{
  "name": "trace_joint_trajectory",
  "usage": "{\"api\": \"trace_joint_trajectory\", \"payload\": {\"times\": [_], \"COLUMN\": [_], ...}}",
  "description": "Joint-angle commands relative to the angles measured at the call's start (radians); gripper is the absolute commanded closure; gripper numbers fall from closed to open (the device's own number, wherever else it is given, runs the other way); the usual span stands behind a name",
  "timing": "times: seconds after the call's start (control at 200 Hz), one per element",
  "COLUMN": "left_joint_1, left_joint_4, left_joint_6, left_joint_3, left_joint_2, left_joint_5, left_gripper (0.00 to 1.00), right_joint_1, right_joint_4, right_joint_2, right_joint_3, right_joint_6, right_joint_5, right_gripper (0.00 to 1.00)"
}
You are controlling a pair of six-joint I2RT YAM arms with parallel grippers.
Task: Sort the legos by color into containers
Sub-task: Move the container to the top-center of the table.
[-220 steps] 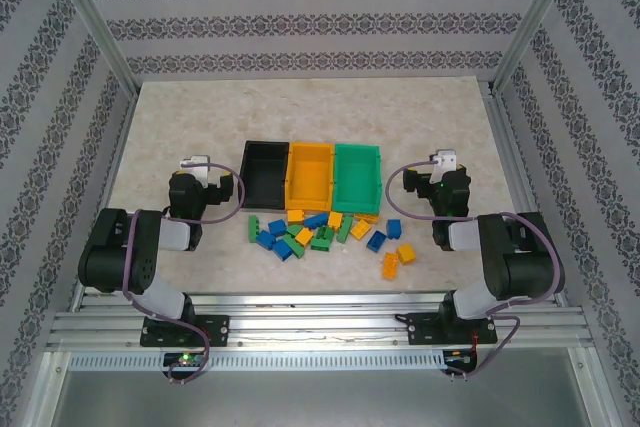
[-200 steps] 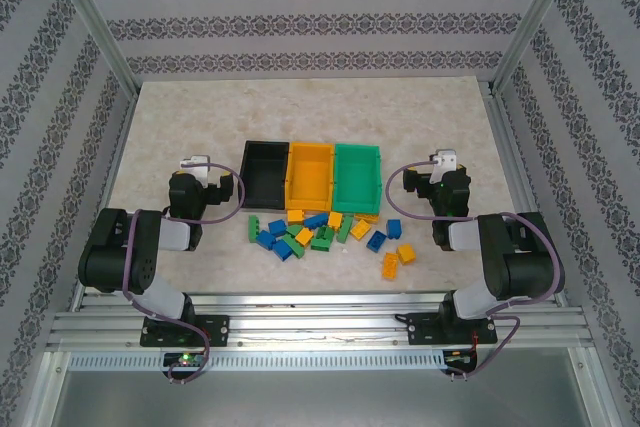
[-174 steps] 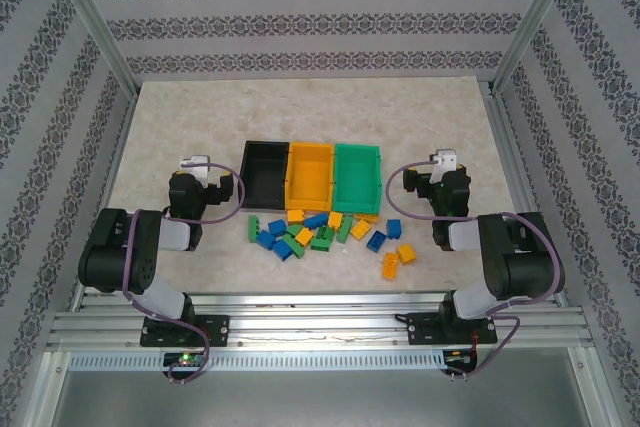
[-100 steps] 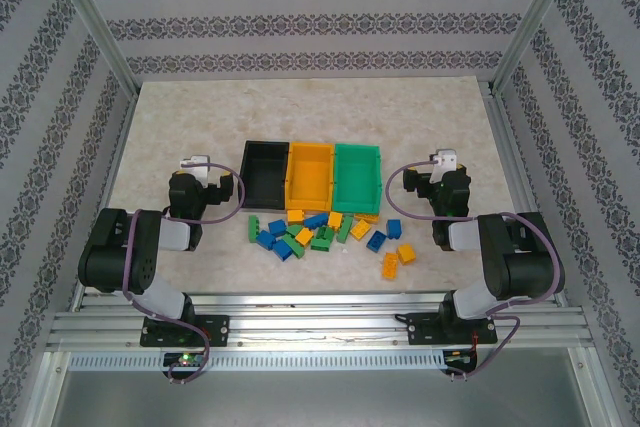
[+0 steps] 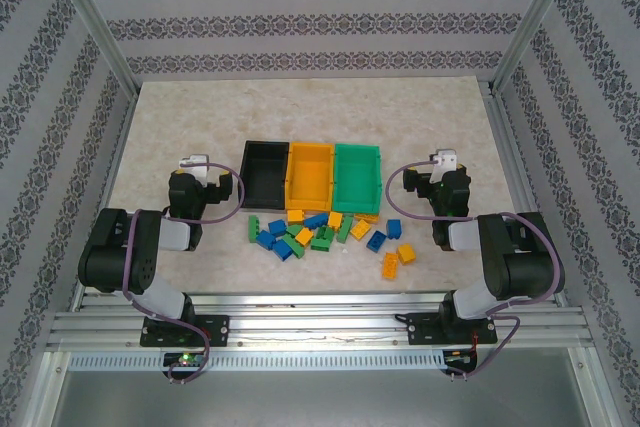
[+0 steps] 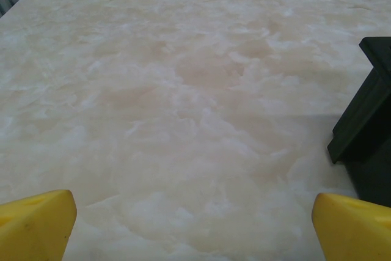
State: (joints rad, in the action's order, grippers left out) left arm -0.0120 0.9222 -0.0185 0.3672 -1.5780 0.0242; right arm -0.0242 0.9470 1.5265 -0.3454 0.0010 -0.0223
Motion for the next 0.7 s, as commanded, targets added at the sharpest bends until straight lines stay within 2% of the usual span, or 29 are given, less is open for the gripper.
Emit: {"api": "trace_joint_trajectory", "payload": {"times": [0.0,0.345,0.55,0.695], "left_joint_1": [0.012,0.012,0.013,0.014], "left_joint_4": [0.042,0.067,0.098,-0.035], "left_joint_6": [0.009,0.018,0.018,0.011], "left_joint_3": [0.01,-0.003,-0.028,-0.016], "left_joint_2": [-0.013,-0.011,0.017,0.138], "left_joint_5": [-0.007,-0.024,-0.024,-0.013], "left_gripper": [0.01,0.01,0.01,0.01], "right_joint_1": [-0.009,-0.01,-0.026,-0.046], "right_joint_4": [0.033,0.04,0.039,-0.039], "right_joint_2": [0.008,0.006,-0.045,-0.166], "right_joint_3": [-0.018,-0.012,-0.004,0.03], "right_joint_6": [0.01,0.004,-0.011,-0.022], "right_joint_5": [-0.002,0.002,-0.016,-0.053], "right_gripper": [0.02,0.02,0.02,0.02]}}
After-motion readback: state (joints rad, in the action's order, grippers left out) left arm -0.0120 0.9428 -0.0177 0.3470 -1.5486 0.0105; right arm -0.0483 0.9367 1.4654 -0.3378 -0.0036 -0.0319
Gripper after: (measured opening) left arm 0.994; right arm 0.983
